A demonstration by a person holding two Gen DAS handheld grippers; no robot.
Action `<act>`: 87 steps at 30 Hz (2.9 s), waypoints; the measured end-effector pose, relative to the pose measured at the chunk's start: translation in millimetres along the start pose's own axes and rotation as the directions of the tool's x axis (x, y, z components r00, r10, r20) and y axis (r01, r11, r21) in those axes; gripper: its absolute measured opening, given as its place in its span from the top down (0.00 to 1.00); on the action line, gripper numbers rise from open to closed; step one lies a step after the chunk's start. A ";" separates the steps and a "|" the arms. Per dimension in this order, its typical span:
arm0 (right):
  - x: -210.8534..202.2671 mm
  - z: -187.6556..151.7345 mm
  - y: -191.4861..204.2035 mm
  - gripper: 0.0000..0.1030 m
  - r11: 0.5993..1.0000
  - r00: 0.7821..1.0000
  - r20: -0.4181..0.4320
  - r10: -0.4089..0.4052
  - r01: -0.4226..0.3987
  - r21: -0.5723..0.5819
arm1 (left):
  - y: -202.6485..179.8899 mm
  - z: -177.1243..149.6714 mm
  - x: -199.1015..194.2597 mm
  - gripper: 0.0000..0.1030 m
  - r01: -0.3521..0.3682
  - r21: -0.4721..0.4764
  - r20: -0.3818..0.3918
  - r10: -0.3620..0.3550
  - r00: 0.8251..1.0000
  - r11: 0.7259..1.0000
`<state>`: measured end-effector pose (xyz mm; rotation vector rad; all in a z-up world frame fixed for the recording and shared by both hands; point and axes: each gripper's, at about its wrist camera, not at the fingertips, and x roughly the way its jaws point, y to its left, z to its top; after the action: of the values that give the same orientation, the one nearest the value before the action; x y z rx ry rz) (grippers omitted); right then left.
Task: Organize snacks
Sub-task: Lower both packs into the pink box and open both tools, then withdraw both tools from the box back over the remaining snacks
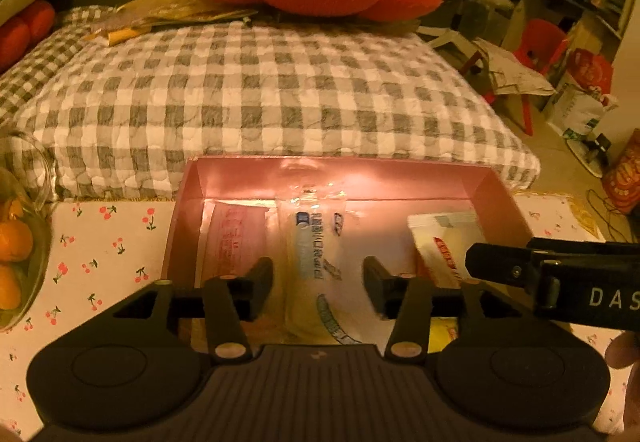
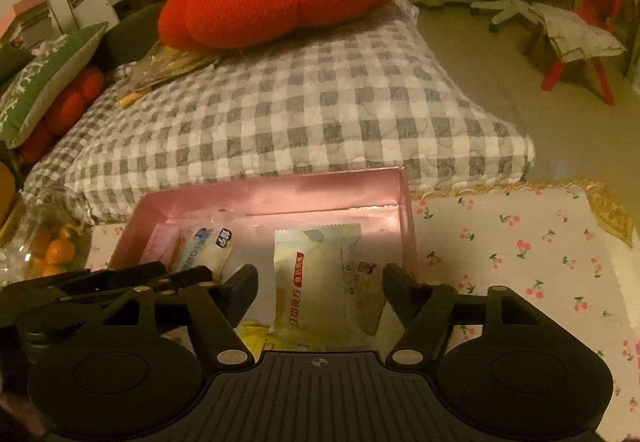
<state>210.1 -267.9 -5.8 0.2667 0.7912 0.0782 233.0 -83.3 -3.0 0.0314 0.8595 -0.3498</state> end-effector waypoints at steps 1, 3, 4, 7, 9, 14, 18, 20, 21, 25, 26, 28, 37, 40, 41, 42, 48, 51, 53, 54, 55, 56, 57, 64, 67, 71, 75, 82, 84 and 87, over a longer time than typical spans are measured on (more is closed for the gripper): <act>-3.6 0.1 0.3 0.28 1.000 1.000 0.003 -0.004 0.004 -0.001 | -0.7 -0.1 -4.5 0.45 0.001 0.004 0.007 -0.001 1.000 1.000; -10.9 0.0 0.2 0.24 1.000 1.000 0.012 -0.007 0.007 -0.004 | -0.8 -0.2 -11.7 0.37 0.013 0.005 0.014 -0.013 1.000 1.000; -14.7 -0.2 0.1 0.23 1.000 1.000 0.015 -0.008 0.008 -0.005 | -1.1 -0.5 -14.9 0.33 0.020 0.007 0.015 -0.021 1.000 1.000; -26.5 -2.4 -1.2 0.18 1.000 1.000 0.021 -0.014 0.014 -0.003 | -0.8 -3.0 -25.7 0.24 0.021 0.018 0.017 -0.021 1.000 1.000; -34.2 -3.9 -2.8 0.16 1.000 1.000 0.024 -0.016 0.016 -0.002 | 0.9 -6.0 -34.5 0.18 0.027 0.022 0.019 -0.027 0.999 0.999; -56.3 -9.1 -3.3 0.11 1.000 0.999 0.036 -0.019 0.019 0.004 | 1.8 -16.3 -54.7 0.10 0.029 0.026 0.017 -0.029 0.999 0.999; -73.5 -14.4 -0.5 0.10 1.000 0.999 0.041 -0.011 0.011 -0.002 | -0.9 -23.6 -69.7 0.07 0.019 0.029 0.022 -0.020 1.000 0.999; -82.3 -17.7 1.4 0.10 1.000 0.999 0.045 -0.005 0.005 -0.008 | -2.9 -27.4 -76.0 0.06 0.018 0.030 0.024 -0.019 1.000 0.999; -86.4 -19.3 2.4 0.10 1.000 0.999 0.047 -0.002 0.003 -0.011 | -3.0 -29.4 -79.5 0.06 0.017 0.031 0.026 -0.018 1.000 0.999; -103.2 -27.4 5.8 0.09 1.000 0.998 0.057 0.001 0.000 -0.024 | -1.9 -38.9 -93.1 0.04 0.013 0.027 0.034 -0.013 0.999 1.000; -107.7 -30.2 6.7 0.09 1.000 0.998 0.061 0.002 0.000 -0.029 | -0.8 -41.3 -96.1 0.04 0.012 0.022 0.037 -0.012 0.999 1.000; -114.5 -34.8 8.1 0.07 0.999 0.998 0.068 0.001 0.001 -0.036 | 2.1 -46.9 -102.6 0.03 0.011 0.015 0.039 -0.012 0.999 1.000; -136.2 -63.0 14.5 0.06 0.998 0.998 0.070 -0.005 0.009 -0.060 | 10.0 -73.1 -123.0 0.01 -0.001 -0.004 0.033 0.001 0.999 1.000; -140.2 -73.7 17.8 0.05 0.997 0.998 0.064 -0.007 0.011 -0.072 | 13.2 -83.4 -129.7 0.01 0.003 -0.012 0.034 -0.003 0.999 1.000; -141.2 -77.4 19.1 0.05 0.997 0.998 0.060 -0.006 0.010 -0.077 | 14.3 -86.3 -131.5 0.01 0.008 -0.015 0.032 -0.008 0.999 1.000; -141.8 -80.4 20.3 0.05 0.997 0.998 0.056 -0.006 0.011 -0.081 | 15.0 -88.8 -132.7 0.01 0.011 -0.017 0.027 -0.011 1.000 1.000; -145.4 -100.7 29.1 0.04 0.993 0.999 0.035 0.002 0.003 -0.116 | 16.5 -107.9 -142.2 0.01 0.014 0.001 0.005 -0.014 1.000 1.000; -145.0 -111.5 32.0 0.04 0.990 1.000 0.019 0.014 -0.012 -0.139 | 15.8 -120.0 -147.1 0.01 0.002 0.020 0.003 -0.002 1.000 1.000; -144.2 -119.0 35.1 0.03 0.987 1.000 0.009 0.010 -0.009 -0.163 | 16.8 -127.4 -148.6 0.01 0.005 0.022 -0.002 -0.005 1.000 1.000; -144.0 -122.8 36.8 0.03 0.984 1.000 0.009 0.007 -0.005 -0.176 | 17.2 -129.8 -148.4 0.01 0.004 0.022 -0.007 -0.004 1.000 1.000; -144.5 -126.4 38.3 0.03 0.982 1.000 0.014 0.005 -0.002 -0.187 | 17.6 -132.4 -148.5 0.01 -0.001 0.020 -0.010 0.001 1.000 1.000; -145.3 -130.8 39.9 0.03 0.980 1.000 0.023 0.005 0.000 -0.201 | 18.0 -135.0 -149.2 0.01 -0.003 0.016 -0.008 0.003 1.000 1.000; -146.2 -134.5 41.1 0.03 0.976 1.000 0.029 0.005 0.001 -0.217 | 18.8 -137.5 -149.7 0.01 -0.002 0.012 -0.003 0.002 1.000 1.000; -143.0 -161.2 47.9 0.02 0.938 0.999 0.045 0.006 0.010 -0.348 | 27.3 -156.1 -147.4 0.01 -0.006 0.022 -0.009 0.006 1.000 1.000; -137.5 -171.2 47.0 0.02 0.919 0.999 0.045 -0.011 0.028 -0.392 | 33.6 -162.9 -143.6 0.01 -0.005 0.013 -0.006 0.005 1.000 1.000; -131.2 -180.0 43.3 0.02 0.914 1.000 0.015 -0.015 0.020 -0.405 | 38.9 -170.3 -134.8 0.01 0.036 -0.024 -0.046 -0.037 0.998 0.999; -128.4 -183.5 42.2 0.02 0.907 1.000 -0.001 -0.022 0.019 -0.420 | 35.4 -173.9 -129.0 0.01 0.065 -0.066 -0.095 -0.071 0.993 0.996; -125.6 -182.3 40.9 0.02 0.907 1.000 -0.017 -0.016 0.007 -0.420 | 10.1 -169.5 -122.4 0.01 0.077 -0.047 -0.105 -0.081 0.991 0.996; -125.8 -180.8 38.6 0.02 0.910 1.000 -0.020 -0.014 0.004 -0.414 | 3.4 -171.4 -119.4 0.01 0.078 -0.019 -0.117 -0.080 0.990 0.997; -124.2 -178.2 33.4 0.02 0.917 1.000 -0.028 -0.013 0.001 -0.399 | -3.0 -177.2 -116.1 0.02 0.041 0.042 -0.134 -0.035 0.990 0.998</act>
<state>-2.9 -219.8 -30.7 -0.1261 0.7871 0.2348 32.0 -23.0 -32.2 0.0811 0.9851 -0.4064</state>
